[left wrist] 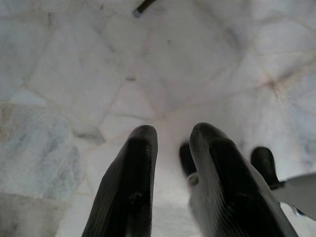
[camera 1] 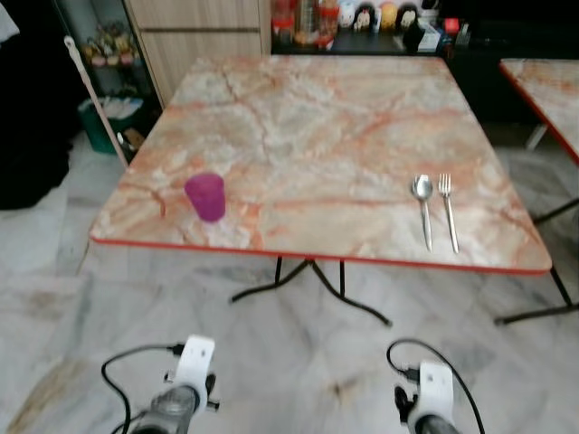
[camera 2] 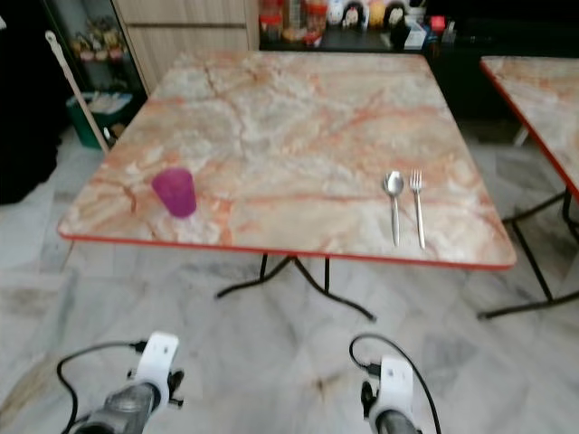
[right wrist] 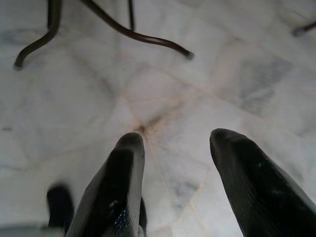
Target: Setting the table
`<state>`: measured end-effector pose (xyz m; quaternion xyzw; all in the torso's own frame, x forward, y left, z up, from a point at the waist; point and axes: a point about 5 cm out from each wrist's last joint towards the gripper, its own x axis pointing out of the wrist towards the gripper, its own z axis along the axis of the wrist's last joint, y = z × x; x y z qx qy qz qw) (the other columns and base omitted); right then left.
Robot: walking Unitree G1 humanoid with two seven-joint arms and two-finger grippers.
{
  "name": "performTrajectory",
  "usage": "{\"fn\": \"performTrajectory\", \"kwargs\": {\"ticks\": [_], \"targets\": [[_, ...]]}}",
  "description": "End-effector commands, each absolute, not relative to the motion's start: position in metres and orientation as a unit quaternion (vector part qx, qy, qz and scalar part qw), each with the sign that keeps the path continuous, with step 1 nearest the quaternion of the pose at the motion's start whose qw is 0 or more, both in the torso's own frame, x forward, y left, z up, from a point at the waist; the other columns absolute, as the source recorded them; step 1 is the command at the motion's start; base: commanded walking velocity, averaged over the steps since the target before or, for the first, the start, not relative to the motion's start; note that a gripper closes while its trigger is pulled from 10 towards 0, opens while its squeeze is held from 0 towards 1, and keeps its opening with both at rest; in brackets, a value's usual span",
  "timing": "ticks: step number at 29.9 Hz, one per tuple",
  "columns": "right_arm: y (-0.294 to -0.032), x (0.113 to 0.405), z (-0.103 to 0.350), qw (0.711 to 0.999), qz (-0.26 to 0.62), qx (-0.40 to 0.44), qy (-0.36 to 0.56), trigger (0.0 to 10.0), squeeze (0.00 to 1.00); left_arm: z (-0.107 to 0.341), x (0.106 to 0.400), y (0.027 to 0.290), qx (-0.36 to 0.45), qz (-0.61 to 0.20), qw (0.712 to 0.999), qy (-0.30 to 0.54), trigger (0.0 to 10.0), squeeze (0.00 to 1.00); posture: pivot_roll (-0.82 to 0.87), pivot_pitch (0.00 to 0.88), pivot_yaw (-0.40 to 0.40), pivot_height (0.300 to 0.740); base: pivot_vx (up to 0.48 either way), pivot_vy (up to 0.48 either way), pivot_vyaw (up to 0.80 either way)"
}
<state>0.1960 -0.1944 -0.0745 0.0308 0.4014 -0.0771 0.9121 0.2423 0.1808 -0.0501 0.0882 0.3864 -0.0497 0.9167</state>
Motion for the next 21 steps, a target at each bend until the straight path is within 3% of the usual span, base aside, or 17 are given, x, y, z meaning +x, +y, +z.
{"fn": "performTrajectory", "kwargs": {"ticks": [1, 11, 21], "targets": [[-0.188, 0.190, -0.078, 0.911, -0.063, 0.032, 0.406, 10.0, 0.00, -0.055, 0.234, 0.187, 0.107, -0.054, 0.908, 0.402, 10.0, 0.00, 0.03, 0.106, -0.019, 0.740, 0.000, 0.000, 0.00], [-0.192, 0.191, -0.074, 0.926, -0.052, 0.012, 0.375, 10.0, 0.00, -0.059, 0.228, 0.185, 0.109, -0.059, 0.904, 0.410, 10.0, 0.00, 0.01, 0.093, -0.016, 0.740, 0.000, 0.000, 0.00], [-0.182, 0.217, -0.047, 0.967, 0.037, -0.071, 0.243, 10.0, 0.00, -0.060, 0.227, 0.187, 0.113, -0.061, 0.903, 0.410, 10.0, 0.00, 0.00, 0.088, -0.016, 0.740, 0.000, 0.000, 0.00]]}}
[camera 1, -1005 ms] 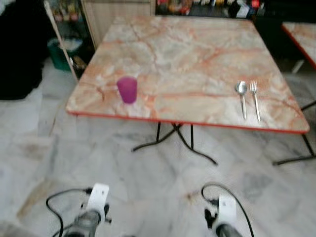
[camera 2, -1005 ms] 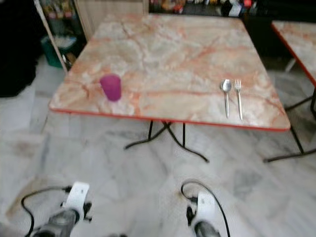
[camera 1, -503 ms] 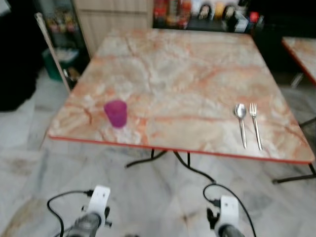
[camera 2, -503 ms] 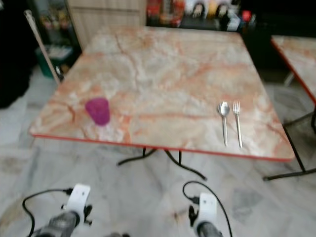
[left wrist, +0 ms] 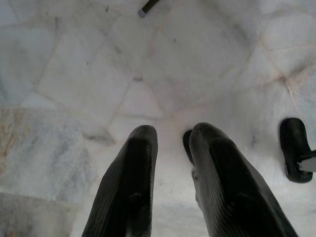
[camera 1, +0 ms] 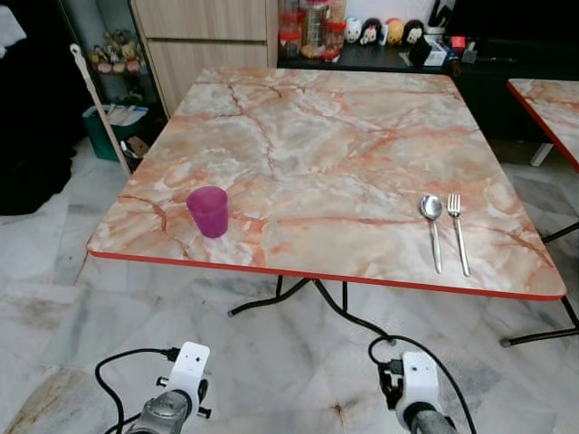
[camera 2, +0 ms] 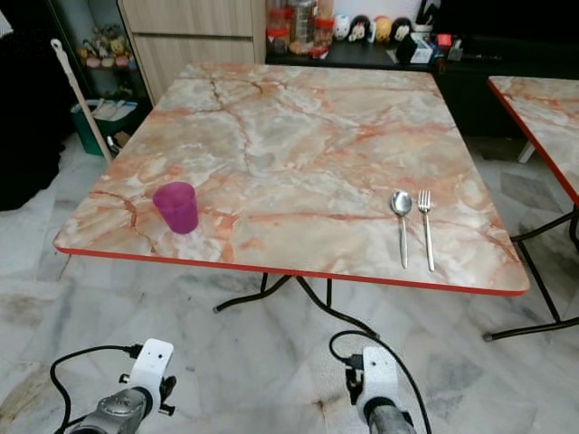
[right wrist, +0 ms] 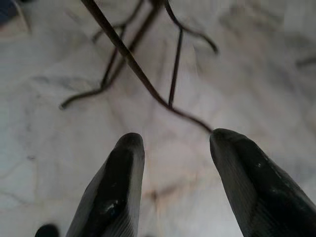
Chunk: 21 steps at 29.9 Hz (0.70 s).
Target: Setting the table
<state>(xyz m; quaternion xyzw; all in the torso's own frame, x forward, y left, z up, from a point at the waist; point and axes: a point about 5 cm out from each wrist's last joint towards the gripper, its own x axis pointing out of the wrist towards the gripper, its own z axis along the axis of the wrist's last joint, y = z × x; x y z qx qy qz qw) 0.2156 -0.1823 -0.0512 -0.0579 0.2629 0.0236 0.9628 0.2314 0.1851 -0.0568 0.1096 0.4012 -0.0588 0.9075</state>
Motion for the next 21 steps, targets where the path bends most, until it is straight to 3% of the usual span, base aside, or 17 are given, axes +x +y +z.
{"fn": "performTrajectory", "kwargs": {"ticks": [1, 4, 9, 16, 21], "targets": [[-0.182, 0.218, -0.045, 0.969, 0.043, -0.083, 0.229, 10.0, 0.00, -0.060, 0.227, 0.187, 0.113, -0.061, 0.903, 0.410, 10.0, 0.00, 0.00, 0.095, -0.015, 0.740, 0.000, 0.000, 0.00], [-0.181, 0.221, -0.031, 0.973, 0.078, -0.145, 0.161, 10.0, 0.00, -0.060, 0.225, 0.188, 0.113, -0.062, 0.902, 0.413, 10.0, 0.00, -0.01, 0.104, -0.013, 0.740, 0.000, 0.000, 0.00], [-0.182, 0.225, -0.009, 0.977, 0.092, -0.176, 0.076, 10.0, 0.00, -0.062, 0.223, 0.188, 0.113, -0.063, 0.900, 0.417, 10.0, 0.00, -0.02, 0.111, -0.012, 0.740, 0.000, 0.000, 0.00], [-0.173, 0.231, 0.022, 0.976, 0.110, -0.186, -0.008, 10.0, 0.00, -0.064, 0.220, 0.187, 0.116, -0.070, 0.895, 0.424, 10.0, 0.00, -0.03, 0.120, -0.011, 0.740, 0.000, 0.000, 0.00], [-0.151, 0.256, 0.066, 0.976, 0.108, -0.166, -0.090, 10.0, 0.00, -0.065, 0.219, 0.186, 0.117, -0.072, 0.894, 0.426, 10.0, 0.00, -0.04, 0.130, -0.009, 0.740, 0.000, 0.000, 0.00]]}}
